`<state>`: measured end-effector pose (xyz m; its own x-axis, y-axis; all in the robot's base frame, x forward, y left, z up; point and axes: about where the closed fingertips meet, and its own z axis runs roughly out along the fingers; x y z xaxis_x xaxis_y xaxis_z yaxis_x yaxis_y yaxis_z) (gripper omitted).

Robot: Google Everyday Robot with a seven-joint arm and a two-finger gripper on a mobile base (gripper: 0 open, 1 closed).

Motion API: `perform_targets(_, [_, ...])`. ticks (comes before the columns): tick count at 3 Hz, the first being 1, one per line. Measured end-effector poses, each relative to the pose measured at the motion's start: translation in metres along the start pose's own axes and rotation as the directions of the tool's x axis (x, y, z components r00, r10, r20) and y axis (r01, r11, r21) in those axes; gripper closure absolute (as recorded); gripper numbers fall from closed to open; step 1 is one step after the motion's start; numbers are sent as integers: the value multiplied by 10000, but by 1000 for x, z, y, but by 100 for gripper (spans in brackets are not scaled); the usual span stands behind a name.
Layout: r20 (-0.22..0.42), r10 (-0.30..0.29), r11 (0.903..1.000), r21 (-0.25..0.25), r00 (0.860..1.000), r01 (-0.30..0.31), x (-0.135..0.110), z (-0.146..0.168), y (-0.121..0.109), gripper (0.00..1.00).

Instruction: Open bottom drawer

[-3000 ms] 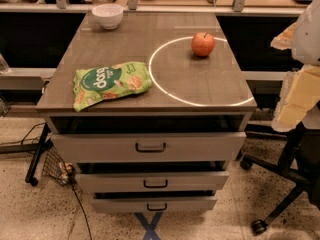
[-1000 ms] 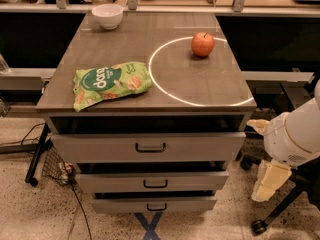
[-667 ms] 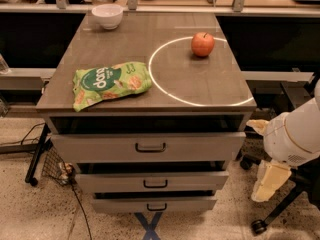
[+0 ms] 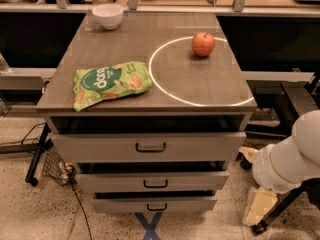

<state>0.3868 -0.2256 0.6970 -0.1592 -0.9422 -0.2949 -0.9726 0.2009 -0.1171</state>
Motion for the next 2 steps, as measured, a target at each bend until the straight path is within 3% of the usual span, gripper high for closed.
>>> perform_targets(1, [270, -36, 9998, -171, 9996, 41, 12, 46, 11, 0])
perform_targets(2, [434, -183, 9993, -316, 9989, 197, 34, 119, 4, 0])
